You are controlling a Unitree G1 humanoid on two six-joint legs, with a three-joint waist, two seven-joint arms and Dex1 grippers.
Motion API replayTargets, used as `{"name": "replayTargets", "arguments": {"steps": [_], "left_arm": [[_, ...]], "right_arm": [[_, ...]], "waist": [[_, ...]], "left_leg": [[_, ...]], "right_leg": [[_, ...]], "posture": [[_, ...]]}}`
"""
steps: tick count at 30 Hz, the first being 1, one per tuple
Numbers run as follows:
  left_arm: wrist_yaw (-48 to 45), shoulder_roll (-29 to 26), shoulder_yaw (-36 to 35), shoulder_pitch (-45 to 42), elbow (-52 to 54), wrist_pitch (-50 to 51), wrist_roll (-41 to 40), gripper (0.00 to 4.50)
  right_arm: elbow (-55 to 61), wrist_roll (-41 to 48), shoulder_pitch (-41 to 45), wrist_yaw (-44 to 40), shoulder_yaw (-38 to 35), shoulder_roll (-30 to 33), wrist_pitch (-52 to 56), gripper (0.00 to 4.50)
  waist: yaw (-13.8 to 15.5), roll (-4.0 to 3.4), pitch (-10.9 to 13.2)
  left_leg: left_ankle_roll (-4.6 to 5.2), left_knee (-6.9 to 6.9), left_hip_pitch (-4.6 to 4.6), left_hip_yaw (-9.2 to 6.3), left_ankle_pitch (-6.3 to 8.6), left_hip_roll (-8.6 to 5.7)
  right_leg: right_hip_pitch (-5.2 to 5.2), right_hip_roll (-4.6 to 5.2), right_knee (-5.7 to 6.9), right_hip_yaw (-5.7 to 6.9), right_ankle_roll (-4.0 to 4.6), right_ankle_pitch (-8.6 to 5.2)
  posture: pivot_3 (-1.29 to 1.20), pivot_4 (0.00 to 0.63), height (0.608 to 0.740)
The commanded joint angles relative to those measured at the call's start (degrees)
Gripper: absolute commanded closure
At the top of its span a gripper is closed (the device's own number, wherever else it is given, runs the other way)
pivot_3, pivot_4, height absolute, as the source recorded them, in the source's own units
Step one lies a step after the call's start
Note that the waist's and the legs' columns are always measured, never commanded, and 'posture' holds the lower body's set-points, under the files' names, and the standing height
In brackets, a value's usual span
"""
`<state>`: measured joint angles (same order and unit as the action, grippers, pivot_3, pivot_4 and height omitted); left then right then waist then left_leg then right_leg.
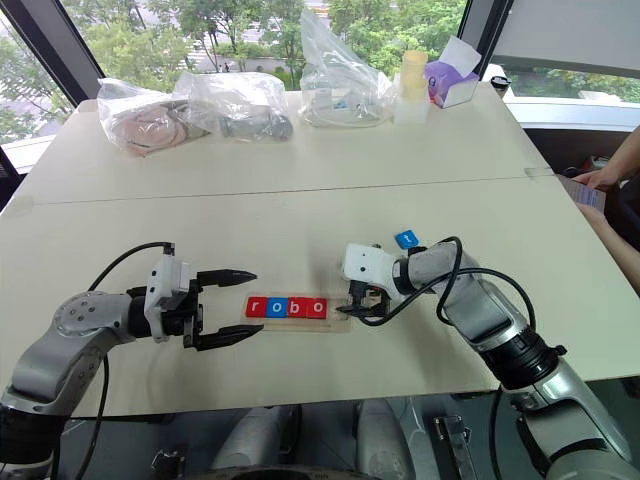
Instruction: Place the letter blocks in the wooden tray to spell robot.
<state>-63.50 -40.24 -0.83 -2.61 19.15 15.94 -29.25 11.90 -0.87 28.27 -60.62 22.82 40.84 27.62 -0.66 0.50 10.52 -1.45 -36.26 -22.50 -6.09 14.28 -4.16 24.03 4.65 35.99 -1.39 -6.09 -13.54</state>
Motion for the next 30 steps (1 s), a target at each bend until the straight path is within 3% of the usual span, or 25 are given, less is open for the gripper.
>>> {"name": "replayTargets", "arguments": {"steps": [1,9,15,19,30], "left_arm": [[0.2,0.1,-0.2,-0.7,1.5,-0.1,-0.5,0.0],[0.1,0.1,-0.1,-1.0,1.4,-0.1,-0.5,0.0],[-0.1,0.1,-0.3,-0.6,1.5,-0.2,-0.6,0.0],[-0.1,0.3,0.2,-1.2,1.2,-0.1,-0.4,0.0],[0.0,0.3,0.5,-1.7,1.6,0.8,-0.8,0.0]], "right_arm": [[1.0,0.4,1.1,-0.3,-2.0,0.9,-0.7,0.03],[-3.8,2.8,6.0,10.1,-13.4,-2.7,10.9,0.03],[-3.0,1.9,4.7,17.0,-16.1,-3.0,20.8,0.03],[-2.3,3.1,3.1,23.0,-19.6,-6.6,31.2,0.03],[-5.8,5.4,4.5,33.5,-25.2,-15.0,40.6,0.03]], "waist": [[0.0,0.0,0.0],[0.1,0.0,0.0],[0.0,0.01,0.0],[-0.1,0.0,0.0],[-0.1,-0.01,0.0]], "left_leg": [[0.0,0.0,0.0,0.0,0.0,0.0],[-0.01,0.0,0.0,0.0,0.0,0.0],[0.0,0.04,-0.03,0.0,0.0,-0.02],[0.0,0.04,-0.02,0.0,0.0,0.0],[0.0,0.04,-0.02,0.01,-0.01,0.0]], "right_leg": [[0.0,0.0,0.0,0.0,0.0,0.0],[0.02,-0.01,0.02,-0.01,0.01,0.01],[0.05,0.04,0.0,-0.02,0.01,0.0],[0.06,0.02,0.03,-0.03,0.03,0.0],[0.06,-0.08,0.04,-0.03,0.01,0.02]], "posture": [[0.0,0.15,0.74],[0.0,0.15,0.74],[0.0,0.15,0.74],[0.0,0.15,0.74],[0.0,0.15,0.74]]}}
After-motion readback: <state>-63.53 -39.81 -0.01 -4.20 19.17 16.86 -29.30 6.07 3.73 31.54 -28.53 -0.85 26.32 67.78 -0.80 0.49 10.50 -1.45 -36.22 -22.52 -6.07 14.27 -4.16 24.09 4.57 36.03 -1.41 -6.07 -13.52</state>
